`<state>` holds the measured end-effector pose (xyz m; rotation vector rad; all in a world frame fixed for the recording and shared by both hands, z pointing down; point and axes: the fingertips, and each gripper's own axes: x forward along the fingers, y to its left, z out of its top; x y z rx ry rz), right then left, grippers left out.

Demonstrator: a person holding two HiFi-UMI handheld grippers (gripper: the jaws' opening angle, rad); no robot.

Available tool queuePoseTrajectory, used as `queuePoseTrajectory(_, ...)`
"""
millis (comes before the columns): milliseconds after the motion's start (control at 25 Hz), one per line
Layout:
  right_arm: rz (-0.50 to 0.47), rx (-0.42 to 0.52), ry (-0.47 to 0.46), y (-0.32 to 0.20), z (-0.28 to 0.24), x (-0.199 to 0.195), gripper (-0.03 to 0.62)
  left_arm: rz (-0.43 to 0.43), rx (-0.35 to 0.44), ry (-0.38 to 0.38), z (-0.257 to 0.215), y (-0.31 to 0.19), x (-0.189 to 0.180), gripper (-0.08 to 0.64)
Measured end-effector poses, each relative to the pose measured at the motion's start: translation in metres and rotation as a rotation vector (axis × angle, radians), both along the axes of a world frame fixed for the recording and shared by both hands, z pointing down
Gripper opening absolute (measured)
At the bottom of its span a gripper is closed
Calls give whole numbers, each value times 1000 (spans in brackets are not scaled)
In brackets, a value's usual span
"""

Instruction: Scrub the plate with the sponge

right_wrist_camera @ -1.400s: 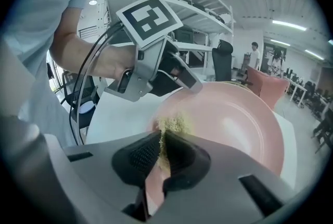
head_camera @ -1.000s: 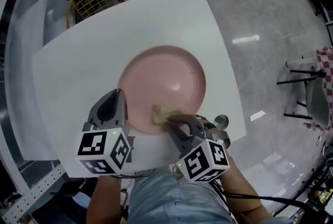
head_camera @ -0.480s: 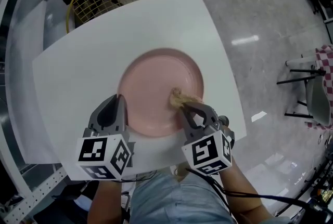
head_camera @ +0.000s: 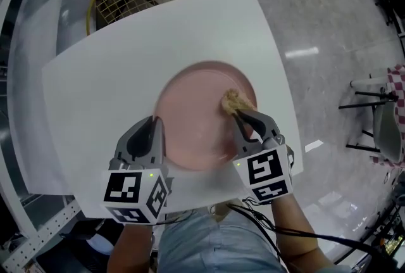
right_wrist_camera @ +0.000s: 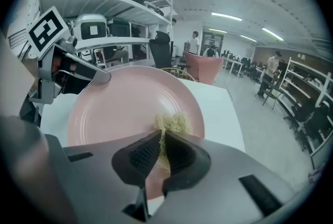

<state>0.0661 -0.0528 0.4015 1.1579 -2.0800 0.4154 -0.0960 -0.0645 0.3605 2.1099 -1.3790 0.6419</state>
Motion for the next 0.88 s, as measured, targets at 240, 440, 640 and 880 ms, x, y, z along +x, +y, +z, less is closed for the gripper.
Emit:
queuePoseTrajectory(240, 20, 21, 16, -27, -5, 6, 34, 20, -3, 7, 0, 0, 8, 25)
queuePoseTrajectory(440, -7, 38, 25, -37, -8, -7, 34, 23, -6, 18, -1, 1, 9, 25)
queuePoseTrajectory(640, -55, 65, 23, -45, -13, -23, 34, 16, -6, 25, -1, 0, 8, 25)
queuePoseTrajectory(880, -128, 97, 8, -47, -23, -51, 34, 22, 2, 20, -3, -1, 7, 25)
